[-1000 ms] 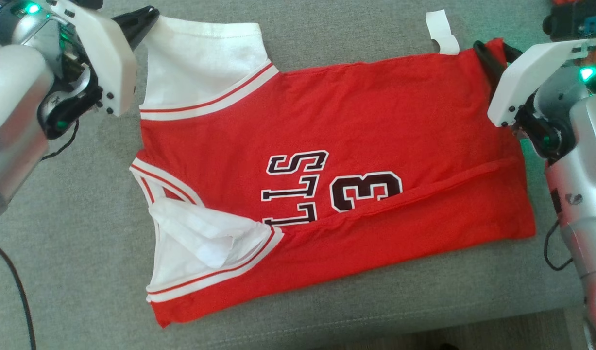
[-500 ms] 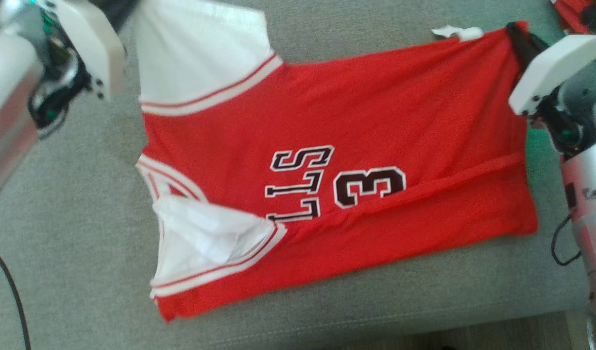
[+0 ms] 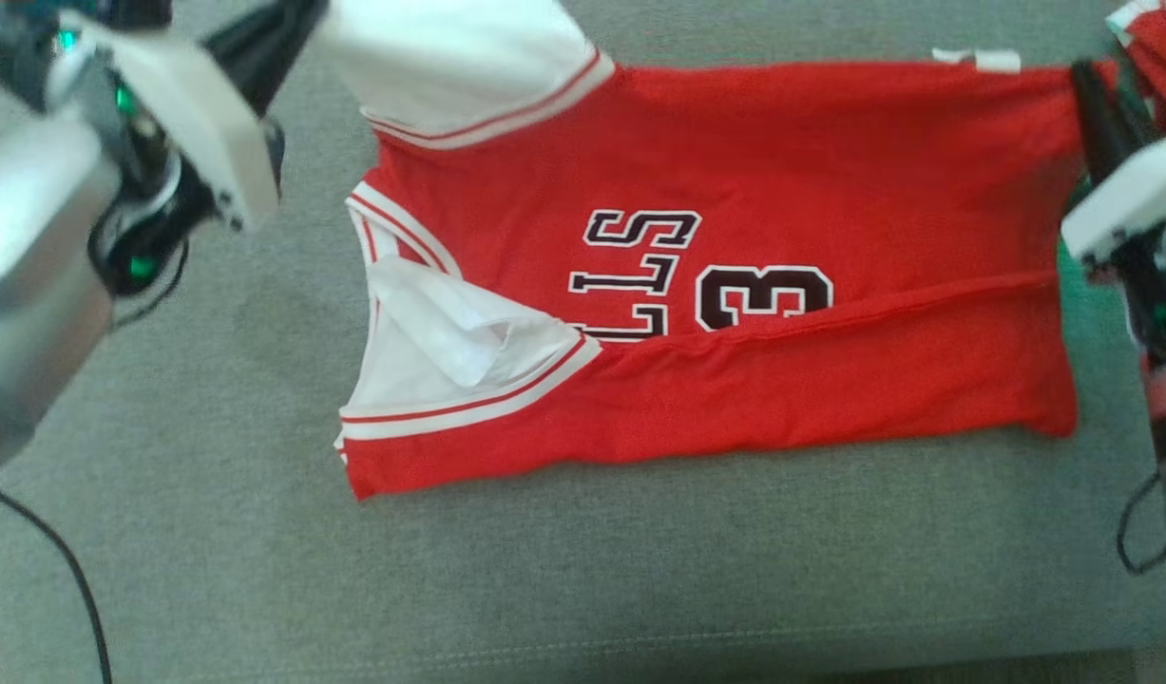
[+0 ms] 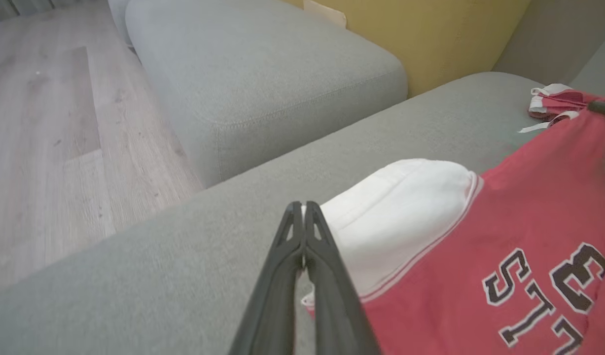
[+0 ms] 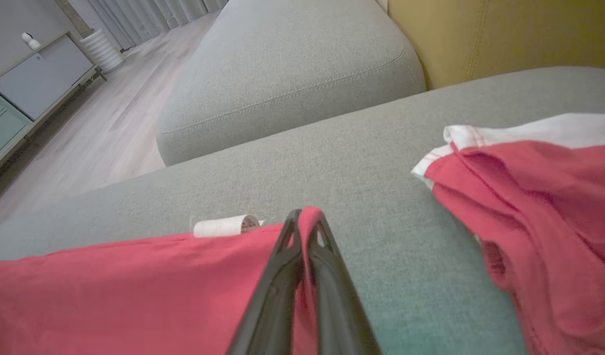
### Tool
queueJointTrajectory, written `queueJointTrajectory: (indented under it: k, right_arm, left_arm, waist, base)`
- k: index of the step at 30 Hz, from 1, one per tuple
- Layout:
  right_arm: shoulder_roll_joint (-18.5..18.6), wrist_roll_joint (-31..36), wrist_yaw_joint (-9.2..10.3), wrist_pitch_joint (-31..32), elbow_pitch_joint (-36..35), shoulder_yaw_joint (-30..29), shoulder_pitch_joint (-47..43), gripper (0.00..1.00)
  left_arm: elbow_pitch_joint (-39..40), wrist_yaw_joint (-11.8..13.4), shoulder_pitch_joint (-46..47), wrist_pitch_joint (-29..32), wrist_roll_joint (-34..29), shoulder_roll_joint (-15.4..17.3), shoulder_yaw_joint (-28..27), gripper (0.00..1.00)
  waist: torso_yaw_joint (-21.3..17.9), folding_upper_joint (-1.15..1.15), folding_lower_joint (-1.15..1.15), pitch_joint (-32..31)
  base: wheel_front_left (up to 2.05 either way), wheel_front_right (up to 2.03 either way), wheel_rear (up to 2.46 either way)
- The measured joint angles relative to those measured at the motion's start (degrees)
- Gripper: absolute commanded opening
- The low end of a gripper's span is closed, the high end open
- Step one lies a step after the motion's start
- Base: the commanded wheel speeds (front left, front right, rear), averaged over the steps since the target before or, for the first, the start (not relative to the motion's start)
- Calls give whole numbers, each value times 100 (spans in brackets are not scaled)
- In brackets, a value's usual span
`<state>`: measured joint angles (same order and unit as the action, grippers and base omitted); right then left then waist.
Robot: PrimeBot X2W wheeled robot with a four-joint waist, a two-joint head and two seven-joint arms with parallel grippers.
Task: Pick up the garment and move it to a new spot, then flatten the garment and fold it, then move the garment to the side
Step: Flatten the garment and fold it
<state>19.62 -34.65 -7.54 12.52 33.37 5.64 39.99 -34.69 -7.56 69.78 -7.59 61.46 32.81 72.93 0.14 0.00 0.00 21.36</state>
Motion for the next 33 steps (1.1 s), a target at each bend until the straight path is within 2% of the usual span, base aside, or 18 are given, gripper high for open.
queueJointTrajectory:
  k: [5, 13, 22, 33]
  right_arm:
    - [172, -347, 0, -220, -416, 11, -572, 0]
    - [364, -580, 0, -525, -793, -11, -1379, 0]
    - [522, -509, 0, -808, -1246, 101, -1675, 0]
    - [558, -508, 0, -925, -1407, -123, -2209, 0]
  left_arm:
    - [415, 20, -392, -121, 183, 313, -10, 0]
    - [1438, 356, -1232, -367, 533, 656, -73, 0]
    - [2370, 858, -1836, -523, 678, 1012, -99, 0]
    - [2995, 1169, -2448, -614, 867, 1368, -153, 0]
  waist:
    - [144, 0, 0, -59]
    - [345, 0, 0, -191]
    - [337, 0, 0, -141]
    - [361, 0, 0, -110]
  base:
    - [0, 0, 0]
    - [0, 0, 0]
    - [0, 0, 0]
    - [0, 0, 0]
